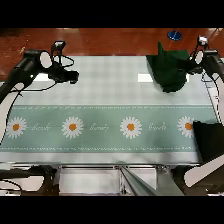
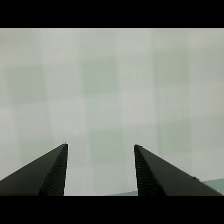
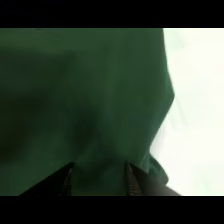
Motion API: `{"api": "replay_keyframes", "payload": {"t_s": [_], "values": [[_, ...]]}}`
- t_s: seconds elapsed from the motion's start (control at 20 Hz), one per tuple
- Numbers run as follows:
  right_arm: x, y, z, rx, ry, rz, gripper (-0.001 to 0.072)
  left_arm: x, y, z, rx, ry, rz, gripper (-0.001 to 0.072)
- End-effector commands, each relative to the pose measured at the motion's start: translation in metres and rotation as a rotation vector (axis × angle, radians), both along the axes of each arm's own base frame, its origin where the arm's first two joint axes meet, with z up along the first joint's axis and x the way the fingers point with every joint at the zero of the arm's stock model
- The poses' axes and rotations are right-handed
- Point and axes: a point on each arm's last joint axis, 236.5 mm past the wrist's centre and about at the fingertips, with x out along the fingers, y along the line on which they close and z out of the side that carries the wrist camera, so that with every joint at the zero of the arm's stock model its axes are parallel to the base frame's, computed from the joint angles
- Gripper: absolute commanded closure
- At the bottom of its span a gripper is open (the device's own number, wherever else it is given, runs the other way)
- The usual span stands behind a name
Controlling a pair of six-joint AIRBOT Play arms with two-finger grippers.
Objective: Fold the shirts.
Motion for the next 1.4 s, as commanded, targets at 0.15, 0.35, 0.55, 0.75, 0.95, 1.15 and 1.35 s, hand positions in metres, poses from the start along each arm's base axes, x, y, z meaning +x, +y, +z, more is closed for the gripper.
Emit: {"api": "replay_keyframes", "payload": {"t_s": [0.15,0.35,0.55,0.75,0.95,1.15,1.35], "values": [[-0.035,0.025,-0.056,0.160,0.213,-0.022,0.0396,0.006,-0.013,0.002,-0.071,-0.018,0.014,0.0199],[-0.048,0.079,-0.038,0.313,0.252,0.185,0.0684,0.021,-0.010,0.093,-0.149,-0.207,0.041,0.0199],[-0.030,0.109,0.079,0.305,-0.008,0.327,0.0685,-0.026,0.007,0.189,-0.180,-0.370,0.046,0.0199],[-0.039,0.132,0.235,0.229,-0.357,0.399,0.0685,-0.118,-0.023,0.147,-0.265,-0.267,-0.017,0.0199],[-0.088,0.159,0.343,0.163,-0.569,0.493,0.0685,-0.192,-0.043,0.068,-0.337,-0.092,-0.045,0.0199],[-0.149,0.193,0.448,0.101,-0.786,0.609,0.0685,-0.212,-0.042,0.044,-0.362,-0.063,-0.025,0.0200],[-0.208,0.227,0.451,0.106,-0.704,0.749,0.0685,-0.200,-0.042,0.070,-0.392,-0.167,-0.018,0.0199]]}}
